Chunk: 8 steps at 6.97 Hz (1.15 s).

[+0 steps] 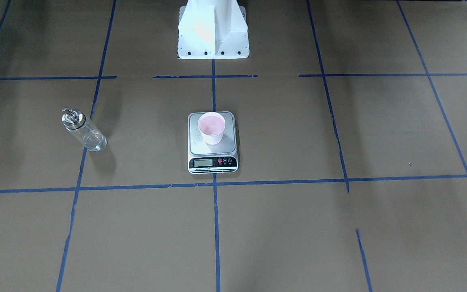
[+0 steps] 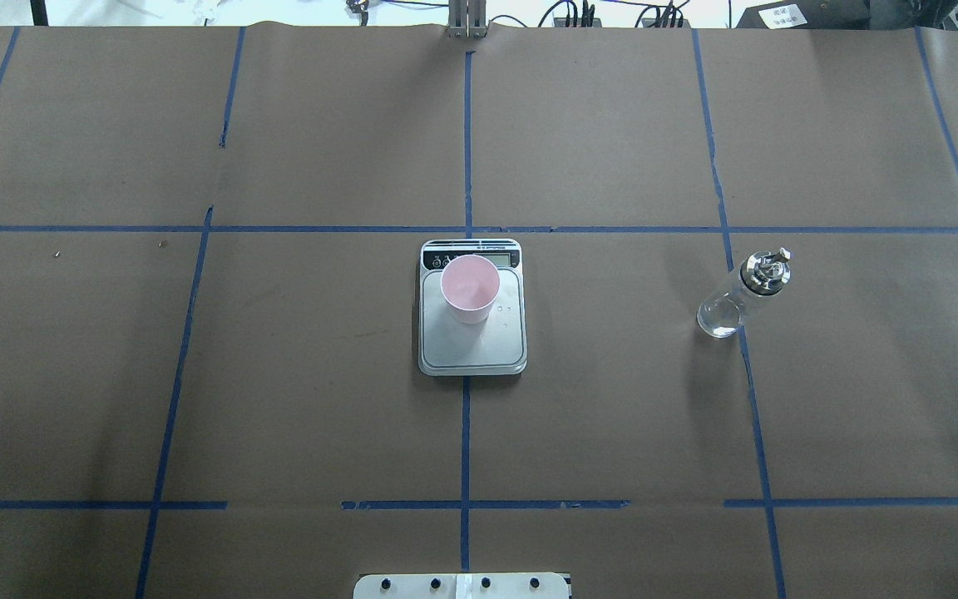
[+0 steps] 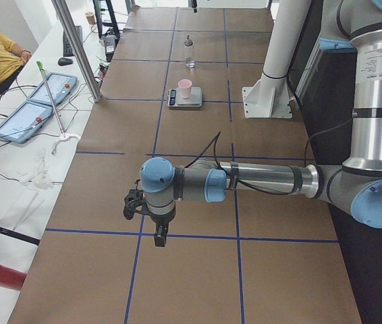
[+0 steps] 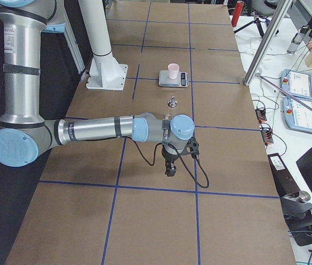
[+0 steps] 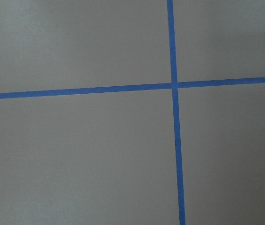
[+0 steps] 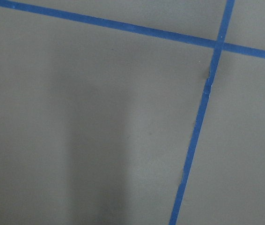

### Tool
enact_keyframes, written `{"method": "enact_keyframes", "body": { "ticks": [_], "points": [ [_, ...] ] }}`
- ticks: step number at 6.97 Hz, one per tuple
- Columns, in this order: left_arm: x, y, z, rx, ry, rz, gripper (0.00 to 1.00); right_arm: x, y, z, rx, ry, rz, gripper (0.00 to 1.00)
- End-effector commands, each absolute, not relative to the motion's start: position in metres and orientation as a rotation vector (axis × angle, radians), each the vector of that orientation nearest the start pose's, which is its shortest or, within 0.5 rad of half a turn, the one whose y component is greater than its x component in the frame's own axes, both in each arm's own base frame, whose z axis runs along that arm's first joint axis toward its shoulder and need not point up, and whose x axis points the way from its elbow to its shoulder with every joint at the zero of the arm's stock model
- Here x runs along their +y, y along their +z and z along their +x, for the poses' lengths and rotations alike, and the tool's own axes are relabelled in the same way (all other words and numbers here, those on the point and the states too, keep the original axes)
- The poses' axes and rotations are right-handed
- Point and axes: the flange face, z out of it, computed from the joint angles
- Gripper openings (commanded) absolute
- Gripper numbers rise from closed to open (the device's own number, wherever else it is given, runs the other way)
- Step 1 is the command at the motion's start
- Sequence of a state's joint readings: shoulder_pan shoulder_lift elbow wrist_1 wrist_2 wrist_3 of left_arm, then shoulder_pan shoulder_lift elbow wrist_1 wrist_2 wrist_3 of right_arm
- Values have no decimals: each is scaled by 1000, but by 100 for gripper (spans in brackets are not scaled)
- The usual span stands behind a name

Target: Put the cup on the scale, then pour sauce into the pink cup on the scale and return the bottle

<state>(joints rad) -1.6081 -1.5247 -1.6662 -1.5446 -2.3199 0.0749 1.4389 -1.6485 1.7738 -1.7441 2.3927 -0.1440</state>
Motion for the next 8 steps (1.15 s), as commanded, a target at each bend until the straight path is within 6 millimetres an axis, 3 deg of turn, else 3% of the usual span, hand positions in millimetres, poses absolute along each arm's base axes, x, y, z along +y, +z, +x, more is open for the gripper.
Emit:
{"method": "enact_keyframes", "body": {
  "ticks": [1,8],
  "points": [
    [-472,636,-82,749,51,69,100,-456,610,0,-823,-240,-41,100],
    [-473,639,-82,750,48,55,100,-453,615,1,-827,-233,-54,100]
  ]
}}
